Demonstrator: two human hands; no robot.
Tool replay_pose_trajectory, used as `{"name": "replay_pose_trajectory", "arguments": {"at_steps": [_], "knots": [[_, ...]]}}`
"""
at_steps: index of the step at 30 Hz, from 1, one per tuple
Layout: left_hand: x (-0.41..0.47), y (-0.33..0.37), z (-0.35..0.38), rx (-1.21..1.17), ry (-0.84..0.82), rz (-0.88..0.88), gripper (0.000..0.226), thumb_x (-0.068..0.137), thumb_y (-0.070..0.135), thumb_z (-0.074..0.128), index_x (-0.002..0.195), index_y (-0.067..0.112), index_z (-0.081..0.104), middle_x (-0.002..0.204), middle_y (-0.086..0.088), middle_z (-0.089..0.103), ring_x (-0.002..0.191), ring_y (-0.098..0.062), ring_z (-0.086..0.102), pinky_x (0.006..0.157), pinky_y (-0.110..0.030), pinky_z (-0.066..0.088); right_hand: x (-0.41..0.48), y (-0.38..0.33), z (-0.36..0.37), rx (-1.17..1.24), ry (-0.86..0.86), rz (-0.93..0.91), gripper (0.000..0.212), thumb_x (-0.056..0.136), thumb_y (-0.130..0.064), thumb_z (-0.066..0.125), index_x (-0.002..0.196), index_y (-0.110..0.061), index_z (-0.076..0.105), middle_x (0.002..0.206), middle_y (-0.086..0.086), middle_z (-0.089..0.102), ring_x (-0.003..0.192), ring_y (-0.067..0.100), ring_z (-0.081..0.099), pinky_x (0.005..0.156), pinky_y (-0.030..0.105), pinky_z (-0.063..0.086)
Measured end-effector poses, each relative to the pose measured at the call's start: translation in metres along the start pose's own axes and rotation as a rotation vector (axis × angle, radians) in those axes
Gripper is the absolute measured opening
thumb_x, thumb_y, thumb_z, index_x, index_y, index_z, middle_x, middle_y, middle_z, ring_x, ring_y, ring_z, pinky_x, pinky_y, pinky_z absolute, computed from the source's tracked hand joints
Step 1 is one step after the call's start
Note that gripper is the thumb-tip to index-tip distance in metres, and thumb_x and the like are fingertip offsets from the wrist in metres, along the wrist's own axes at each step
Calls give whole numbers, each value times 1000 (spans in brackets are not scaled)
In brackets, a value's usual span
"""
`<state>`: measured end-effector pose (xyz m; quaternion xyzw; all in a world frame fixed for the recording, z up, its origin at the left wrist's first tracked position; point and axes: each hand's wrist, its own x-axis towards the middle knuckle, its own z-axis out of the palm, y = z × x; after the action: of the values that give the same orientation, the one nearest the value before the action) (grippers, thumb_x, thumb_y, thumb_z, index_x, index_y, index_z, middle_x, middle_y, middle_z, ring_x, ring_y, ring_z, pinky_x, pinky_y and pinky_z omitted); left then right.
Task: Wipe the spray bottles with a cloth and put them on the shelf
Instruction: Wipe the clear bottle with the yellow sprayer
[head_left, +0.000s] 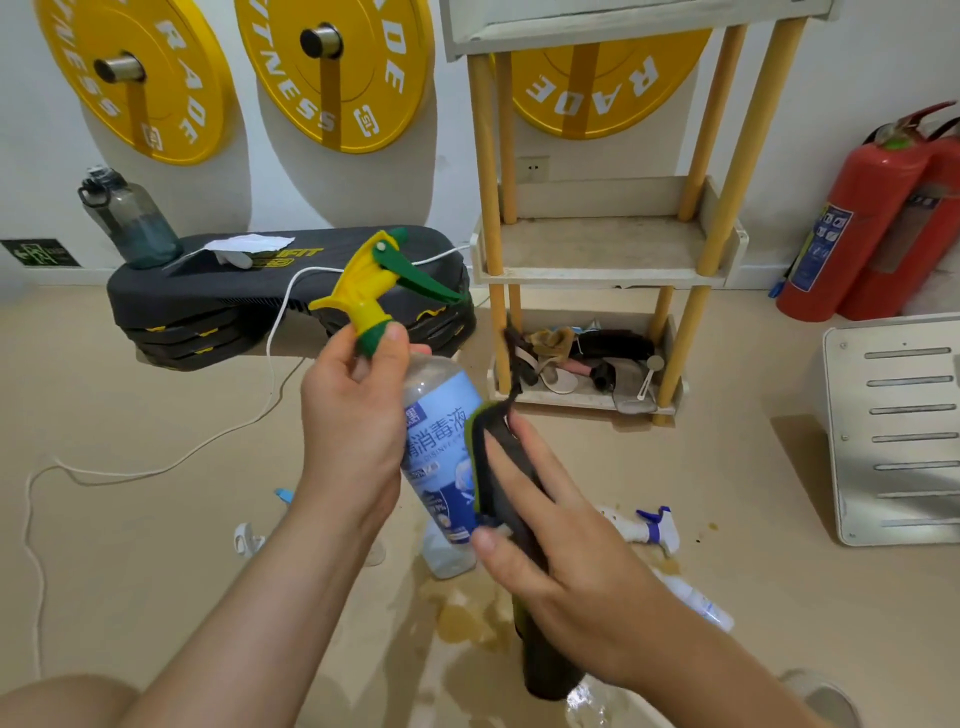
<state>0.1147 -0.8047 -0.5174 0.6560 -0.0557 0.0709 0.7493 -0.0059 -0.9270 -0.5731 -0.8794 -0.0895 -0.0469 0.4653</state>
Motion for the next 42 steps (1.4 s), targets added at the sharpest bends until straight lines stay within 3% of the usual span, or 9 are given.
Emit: {"name": "replay_pose_trajectory", "arguments": {"at_steps": [2,7,12,16,21,24,28,38,42], "knots": [[-1,-1,0,1,37,-12,14,100,20,57,93,8,61,81,-5,73,72,-21,65,75,-44,57,1,0,4,-57,7,36,82,90,-61,57,137,-74,-9,156,-35,-15,147,-3,13,118,28,28],[-21,-2,11,42,-65,-20,11,99,18,57,96,10,63,80,0,73,74,-16,66,70,-31,56,17,4,-3,-21,111,108,124,63,-45,85,152,-52,-1,140,-15,46,120,5,54,97,33,50],[-12,6,8,-89,-231,-169,22,102,22,50,115,15,67,98,3,75,86,-8,68,72,-25,55,24,2,-21,450,112,197,85,54,-15,87,127,-38,50,106,-10,72,94,10,71,80,36,60],[-2,-23,-4,75,-430,-237,32,97,52,48,118,39,69,125,15,67,123,-5,57,109,-46,38,25,5,-50,1072,-40,188,77,50,-16,76,124,-14,57,108,11,73,93,24,71,74,32,58],[-27,-56,-5,-129,-792,-703,54,100,43,49,139,7,52,141,-18,55,129,-31,53,111,-51,40,24,8,-74,1329,-228,-9,63,61,-20,86,120,-8,67,106,12,73,93,24,71,82,33,59],[-20,-43,-11,-157,-702,-573,49,73,38,82,101,0,67,99,-18,65,88,-24,66,77,-42,58,22,15,-83,1323,-203,3,63,59,-23,88,117,-8,70,104,12,73,91,24,71,82,33,59],[-6,-6,-9,-279,-422,-394,26,84,30,58,66,12,57,68,-6,64,63,-21,70,50,-27,56,17,17,-87,1225,-123,93,70,50,-25,90,114,-8,70,101,14,72,86,24,71,76,32,60],[-19,34,7,30,-680,100,24,86,35,57,63,28,62,61,8,55,61,-11,48,64,-21,42,22,2,-61,1506,-132,196,69,55,-26,90,116,-1,69,106,17,68,93,26,67,87,35,56],[-17,27,2,436,-454,194,36,86,49,59,65,20,62,66,5,58,63,-6,49,64,-23,42,26,-6,-63,1515,10,310,54,59,-37,79,102,-4,76,100,17,71,87,25,69,82,33,58]]}}
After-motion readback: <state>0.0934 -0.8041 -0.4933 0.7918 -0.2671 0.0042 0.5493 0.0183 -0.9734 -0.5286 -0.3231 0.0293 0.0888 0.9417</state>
